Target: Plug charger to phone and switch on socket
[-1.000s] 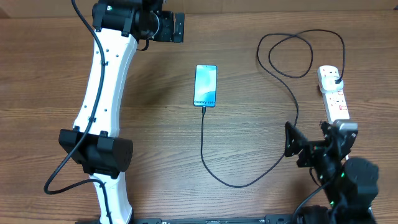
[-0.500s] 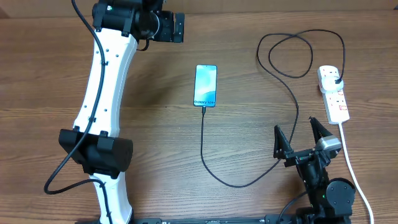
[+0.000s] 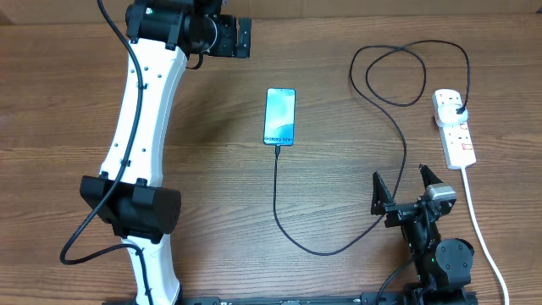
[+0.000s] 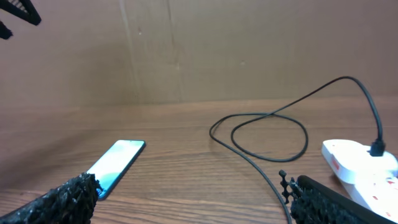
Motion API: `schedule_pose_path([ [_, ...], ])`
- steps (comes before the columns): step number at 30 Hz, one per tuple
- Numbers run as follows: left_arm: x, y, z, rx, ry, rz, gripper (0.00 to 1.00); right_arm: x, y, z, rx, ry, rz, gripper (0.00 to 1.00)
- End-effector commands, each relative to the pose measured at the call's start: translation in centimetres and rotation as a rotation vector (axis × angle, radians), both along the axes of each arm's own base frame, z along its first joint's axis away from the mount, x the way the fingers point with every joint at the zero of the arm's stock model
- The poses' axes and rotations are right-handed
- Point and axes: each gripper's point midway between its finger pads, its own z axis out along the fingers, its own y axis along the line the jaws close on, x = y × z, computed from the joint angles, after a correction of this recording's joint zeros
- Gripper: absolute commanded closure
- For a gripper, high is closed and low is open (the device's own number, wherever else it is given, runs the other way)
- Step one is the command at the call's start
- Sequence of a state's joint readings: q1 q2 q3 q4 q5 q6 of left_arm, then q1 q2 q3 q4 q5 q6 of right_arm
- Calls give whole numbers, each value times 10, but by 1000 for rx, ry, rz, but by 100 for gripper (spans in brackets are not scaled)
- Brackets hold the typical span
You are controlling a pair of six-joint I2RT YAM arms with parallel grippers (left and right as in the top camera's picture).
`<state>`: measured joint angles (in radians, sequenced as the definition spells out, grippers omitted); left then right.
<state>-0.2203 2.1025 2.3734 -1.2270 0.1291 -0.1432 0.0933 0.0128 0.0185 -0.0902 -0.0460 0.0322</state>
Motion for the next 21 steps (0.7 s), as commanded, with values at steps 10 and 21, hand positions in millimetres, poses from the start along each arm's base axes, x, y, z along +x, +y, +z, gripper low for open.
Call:
schedule_pose_path([
  [10,1,4,-3,5,5,12,0,1,-4,-2,-62,-14,-23,0],
  [21,1,4,-3,5,5,12,0,1,-4,-2,-62,-14,-23,0],
])
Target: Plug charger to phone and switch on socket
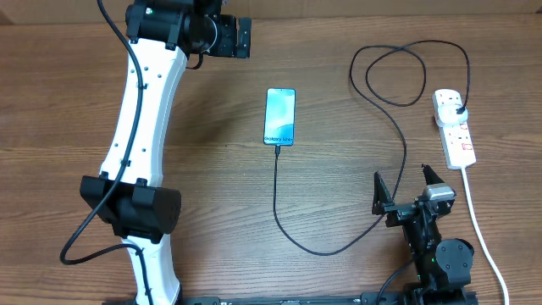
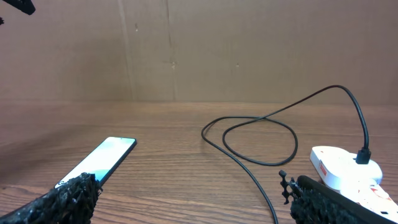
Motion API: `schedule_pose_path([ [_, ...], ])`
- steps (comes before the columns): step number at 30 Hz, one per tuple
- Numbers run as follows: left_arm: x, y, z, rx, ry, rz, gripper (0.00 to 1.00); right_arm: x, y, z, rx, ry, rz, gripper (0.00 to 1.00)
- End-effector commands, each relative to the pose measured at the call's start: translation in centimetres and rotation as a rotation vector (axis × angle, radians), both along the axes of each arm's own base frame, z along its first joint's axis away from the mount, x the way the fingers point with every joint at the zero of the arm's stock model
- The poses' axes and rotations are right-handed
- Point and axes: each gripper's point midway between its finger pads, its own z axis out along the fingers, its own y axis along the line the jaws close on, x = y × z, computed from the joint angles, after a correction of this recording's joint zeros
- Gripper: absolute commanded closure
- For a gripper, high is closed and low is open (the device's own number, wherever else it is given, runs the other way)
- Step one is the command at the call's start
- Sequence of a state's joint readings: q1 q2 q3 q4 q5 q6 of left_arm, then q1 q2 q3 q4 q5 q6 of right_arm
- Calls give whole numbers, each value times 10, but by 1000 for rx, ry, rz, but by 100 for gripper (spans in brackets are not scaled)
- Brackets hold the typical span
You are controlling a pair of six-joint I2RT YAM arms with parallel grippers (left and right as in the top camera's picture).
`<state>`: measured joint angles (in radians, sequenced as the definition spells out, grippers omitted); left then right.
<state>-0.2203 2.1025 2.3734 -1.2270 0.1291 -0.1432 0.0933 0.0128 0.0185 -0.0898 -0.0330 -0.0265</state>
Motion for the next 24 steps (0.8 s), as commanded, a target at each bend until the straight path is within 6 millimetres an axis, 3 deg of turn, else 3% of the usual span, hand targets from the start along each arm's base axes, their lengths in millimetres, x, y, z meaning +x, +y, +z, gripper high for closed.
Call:
schedule_pose_path([
  [1,1,4,-3,5,5,12,0,0,-2,-2,-4,-5,-12,0],
  [16,0,6,-4,15,11,13,0,0,-2,-2,-4,-5,-12,0],
  [20,-22,26,-2,115,58,58,0,0,-2,-2,-4,-6,-12,0],
  [24,-39,32,2,124,52,65,0,0,-2,-2,-4,-5,-12,0],
])
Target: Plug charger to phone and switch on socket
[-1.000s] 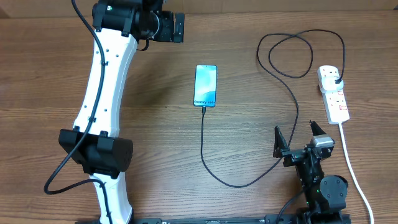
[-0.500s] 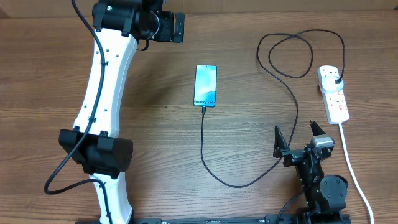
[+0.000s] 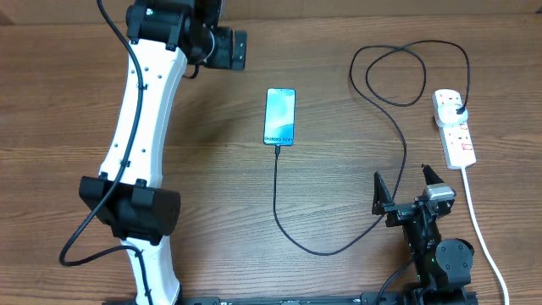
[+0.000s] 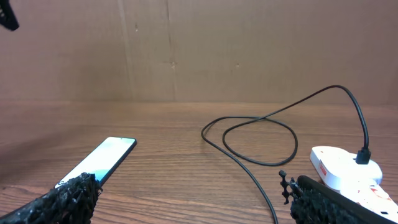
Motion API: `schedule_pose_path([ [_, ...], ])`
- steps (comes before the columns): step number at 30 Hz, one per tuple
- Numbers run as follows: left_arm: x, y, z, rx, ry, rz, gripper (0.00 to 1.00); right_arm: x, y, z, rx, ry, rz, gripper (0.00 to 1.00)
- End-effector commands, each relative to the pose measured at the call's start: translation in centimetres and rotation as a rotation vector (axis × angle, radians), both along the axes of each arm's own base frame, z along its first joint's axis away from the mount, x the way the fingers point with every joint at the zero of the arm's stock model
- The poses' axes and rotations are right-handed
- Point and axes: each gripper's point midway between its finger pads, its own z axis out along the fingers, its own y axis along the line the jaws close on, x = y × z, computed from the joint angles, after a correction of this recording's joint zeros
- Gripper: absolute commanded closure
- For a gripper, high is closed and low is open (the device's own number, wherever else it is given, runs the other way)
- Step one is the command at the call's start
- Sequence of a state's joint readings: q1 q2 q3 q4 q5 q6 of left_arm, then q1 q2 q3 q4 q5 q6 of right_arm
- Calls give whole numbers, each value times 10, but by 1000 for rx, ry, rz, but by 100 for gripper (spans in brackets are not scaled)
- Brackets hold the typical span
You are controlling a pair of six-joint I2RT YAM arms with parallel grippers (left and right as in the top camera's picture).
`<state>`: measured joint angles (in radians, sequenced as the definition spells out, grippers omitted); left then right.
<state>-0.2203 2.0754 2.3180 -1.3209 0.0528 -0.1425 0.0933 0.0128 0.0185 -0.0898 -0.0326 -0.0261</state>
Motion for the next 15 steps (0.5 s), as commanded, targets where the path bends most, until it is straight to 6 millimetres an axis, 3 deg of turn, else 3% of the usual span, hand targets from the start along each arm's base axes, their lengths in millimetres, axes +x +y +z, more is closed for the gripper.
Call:
schedule_pose_path([
  [1,-20,16,21,37,-71,24,0,0,-2,-2,-5,-5,-11,0],
  [5,-44,27,12,61,-102,42,0,0,-2,-2,-5,-6,-11,0],
  [8,-84,45,0,109,-80,67,0,0,-2,-2,-4,-5,-11,0],
  [15,-149,76,-7,185,-114,114,0,0,-2,-2,-4,-6,-11,0],
])
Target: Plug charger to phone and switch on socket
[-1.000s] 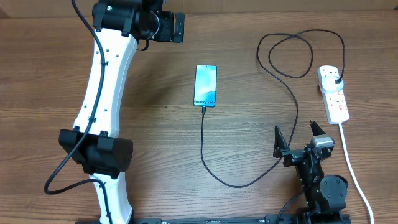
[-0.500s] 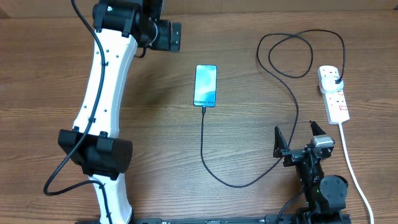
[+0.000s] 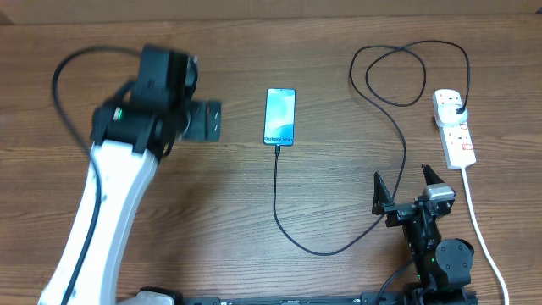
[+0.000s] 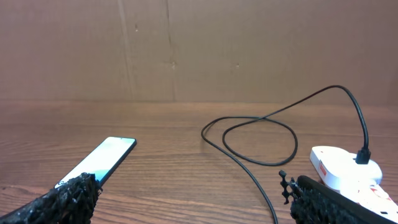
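The phone [image 3: 280,116] [image 4: 99,163] lies face up at mid-table with its screen lit. A black charger cable [image 3: 275,195] [image 4: 261,134] meets the phone's near end, curves across the table and loops back to a plug [image 3: 458,108] in the white power strip [image 3: 454,127] [image 4: 348,169]. How its switch stands cannot be told. My right gripper [image 3: 404,188] [image 4: 186,193] rests open near the front edge, with nothing between its fingers and the cable running past it. The left gripper [image 3: 203,121] is blurred, to the left of the phone and clear of it.
The white left arm [image 3: 102,203] slants across the left side of the wooden table [image 3: 339,51]. The strip's white lead [image 3: 478,220] runs to the front right edge. A brown cardboard wall [image 4: 199,50] stands behind the table.
The left arm has moved from the table's far edge to nearer the front. Its gripper now sits level with the phone, to the left of it. The right arm, phone and cable are unchanged.
The left gripper stayed up at the far edge, behind and left of the phone, through all three earlier moments. The right wrist view shifted slightly after the first of them, then held still. Now the left gripper is beside the phone, while the cable stays at the phone's near end.
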Motion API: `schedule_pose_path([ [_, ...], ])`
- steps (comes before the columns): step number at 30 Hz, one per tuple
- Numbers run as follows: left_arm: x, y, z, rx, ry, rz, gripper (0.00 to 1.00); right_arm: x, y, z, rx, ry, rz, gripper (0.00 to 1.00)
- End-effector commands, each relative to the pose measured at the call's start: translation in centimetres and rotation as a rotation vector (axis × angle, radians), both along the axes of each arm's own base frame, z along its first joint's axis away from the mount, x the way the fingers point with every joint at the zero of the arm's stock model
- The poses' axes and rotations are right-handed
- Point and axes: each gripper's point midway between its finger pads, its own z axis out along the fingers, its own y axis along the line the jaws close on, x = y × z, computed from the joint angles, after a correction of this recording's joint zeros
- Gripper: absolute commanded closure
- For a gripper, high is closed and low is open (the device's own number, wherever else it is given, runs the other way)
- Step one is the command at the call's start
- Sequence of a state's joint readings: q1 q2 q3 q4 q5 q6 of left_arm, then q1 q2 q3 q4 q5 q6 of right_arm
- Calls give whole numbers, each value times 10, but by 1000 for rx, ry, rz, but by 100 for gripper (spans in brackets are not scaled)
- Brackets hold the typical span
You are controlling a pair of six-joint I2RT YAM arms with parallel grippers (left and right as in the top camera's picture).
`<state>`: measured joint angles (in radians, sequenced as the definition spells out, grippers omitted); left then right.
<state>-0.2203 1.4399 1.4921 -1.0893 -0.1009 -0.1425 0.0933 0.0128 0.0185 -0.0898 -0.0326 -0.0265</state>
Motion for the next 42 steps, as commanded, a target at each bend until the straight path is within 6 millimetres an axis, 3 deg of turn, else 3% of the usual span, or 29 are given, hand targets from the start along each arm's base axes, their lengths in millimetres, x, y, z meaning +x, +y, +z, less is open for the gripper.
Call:
schedule_pose_path([
  [1,-28,23,0,67,-60,44,0,0,-2,-2,-4,-5,-11,0],
  [6,-47,28,-13,46,-184,47,0,0,-2,-2,-4,-6,-11,0],
  [17,-102,51,-42,34,-279,85,0,0,-2,-2,-4,-5,-11,0],
  [25,-118,55,-51,6,-498,75,0,0,-2,-2,-4,-6,-11,0],
  [33,-130,61,-45,-52,-705,99,0,0,-2,-2,-4,-6,-11,0],
  [42,-130,62,-39,-69,-754,102,0,0,-2,-2,-4,-6,-11,0],
])
